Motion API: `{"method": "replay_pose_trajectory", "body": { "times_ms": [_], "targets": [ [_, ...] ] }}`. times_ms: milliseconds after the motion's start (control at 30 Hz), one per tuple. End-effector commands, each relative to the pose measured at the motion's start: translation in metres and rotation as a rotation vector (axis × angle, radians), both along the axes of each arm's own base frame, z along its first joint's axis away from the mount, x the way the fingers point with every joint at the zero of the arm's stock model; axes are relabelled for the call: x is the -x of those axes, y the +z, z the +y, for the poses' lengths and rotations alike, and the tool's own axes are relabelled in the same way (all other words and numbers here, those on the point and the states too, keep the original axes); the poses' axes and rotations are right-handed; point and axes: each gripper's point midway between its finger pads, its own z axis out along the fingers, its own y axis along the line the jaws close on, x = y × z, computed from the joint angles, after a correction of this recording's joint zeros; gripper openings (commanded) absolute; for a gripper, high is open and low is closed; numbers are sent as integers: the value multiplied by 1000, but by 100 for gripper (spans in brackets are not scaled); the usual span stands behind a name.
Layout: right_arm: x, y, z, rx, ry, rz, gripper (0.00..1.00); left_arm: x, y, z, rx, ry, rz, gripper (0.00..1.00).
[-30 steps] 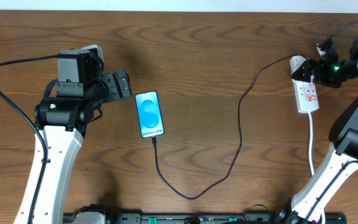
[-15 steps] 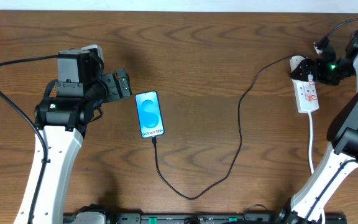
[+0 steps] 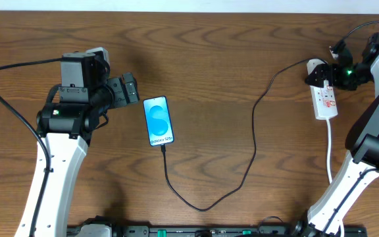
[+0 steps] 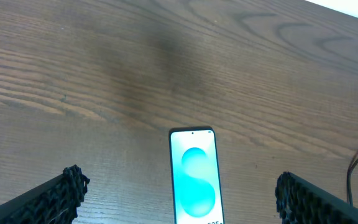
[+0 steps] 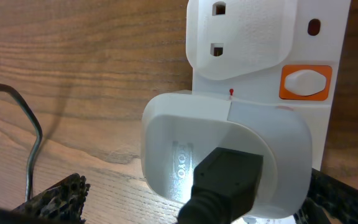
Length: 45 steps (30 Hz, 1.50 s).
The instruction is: Plug charger to phone and switch on socket
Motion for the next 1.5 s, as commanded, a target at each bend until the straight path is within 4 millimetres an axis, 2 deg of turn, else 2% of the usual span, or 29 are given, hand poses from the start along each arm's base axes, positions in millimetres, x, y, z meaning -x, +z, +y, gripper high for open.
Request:
{"method": "replay_pose_trajectory", "body": {
  "times_ms": [0,300,700,1467],
  "targets": [
    [5,-10,28,-95,20,36,99,-3,8,1,-12,-3,-20,99],
    [6,-15,15,-16,13,51,99,-3,8,1,-12,-3,-20,99],
    [-11,6,-1,12,-4,-18,99,-3,8,1,-12,-3,-20,99],
    [3,5,3,-6,-20,49,99,-3,8,1,-12,-3,-20,99]
  ]
}}
